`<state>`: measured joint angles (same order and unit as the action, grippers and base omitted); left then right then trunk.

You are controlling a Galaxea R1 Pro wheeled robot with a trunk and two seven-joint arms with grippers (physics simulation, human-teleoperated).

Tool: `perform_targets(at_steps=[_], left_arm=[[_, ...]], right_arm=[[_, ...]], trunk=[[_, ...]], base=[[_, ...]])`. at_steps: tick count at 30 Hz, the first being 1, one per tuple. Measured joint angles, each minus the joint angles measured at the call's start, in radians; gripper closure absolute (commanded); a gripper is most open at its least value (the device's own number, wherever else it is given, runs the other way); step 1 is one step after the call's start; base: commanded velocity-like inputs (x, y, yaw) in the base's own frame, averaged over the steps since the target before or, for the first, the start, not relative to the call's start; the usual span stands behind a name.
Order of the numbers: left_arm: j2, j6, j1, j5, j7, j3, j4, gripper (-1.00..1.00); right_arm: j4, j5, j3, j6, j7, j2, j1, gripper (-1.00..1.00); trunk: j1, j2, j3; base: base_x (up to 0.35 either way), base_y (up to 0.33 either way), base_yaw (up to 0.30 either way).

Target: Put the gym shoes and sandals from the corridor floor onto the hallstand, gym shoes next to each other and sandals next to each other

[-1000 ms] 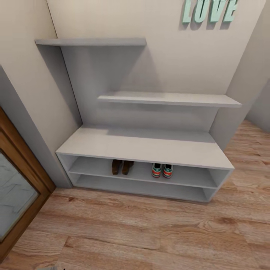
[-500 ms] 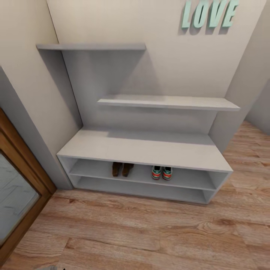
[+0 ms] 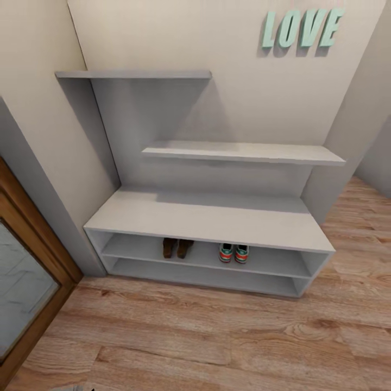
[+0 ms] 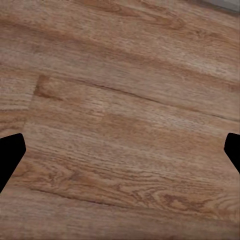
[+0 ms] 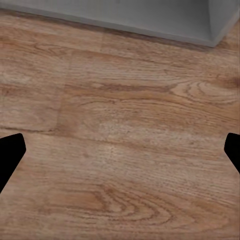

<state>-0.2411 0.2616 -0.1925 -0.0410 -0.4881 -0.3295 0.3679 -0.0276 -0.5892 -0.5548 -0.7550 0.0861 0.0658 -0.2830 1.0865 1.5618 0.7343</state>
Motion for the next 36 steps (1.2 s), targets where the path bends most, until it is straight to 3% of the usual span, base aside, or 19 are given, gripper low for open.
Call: perform_targets(at_steps=[11,29,36], left_arm=[[-0.001,0.000,0.000,0.001,0.000,-0.002,0.000,-1.00],[0.006,-0.002,0.000,0.004,0.000,0.003,-0.008,-1.00],[0.016,-0.004,0.000,0.013,-0.002,0.011,-0.100,-1.00]], right_arm=[[0.000,0.000,0.000,0.000,0.000,0.000,0.000,-1.00],[0.000,0.000,0.000,0.000,0.000,0.000,0.000,-1.00],[0.000,0.000,0.000,0.000,0.000,0.000,0.000,-1.00]], trunk=[[-0.042,-0.077,-0.034],[-0.042,-0.077,-0.035],[-0.042,-0.077,-0.035]], base=[[0.000,0.000,0.000],[0.000,0.000,0.000],[0.000,0.000,0.000]])
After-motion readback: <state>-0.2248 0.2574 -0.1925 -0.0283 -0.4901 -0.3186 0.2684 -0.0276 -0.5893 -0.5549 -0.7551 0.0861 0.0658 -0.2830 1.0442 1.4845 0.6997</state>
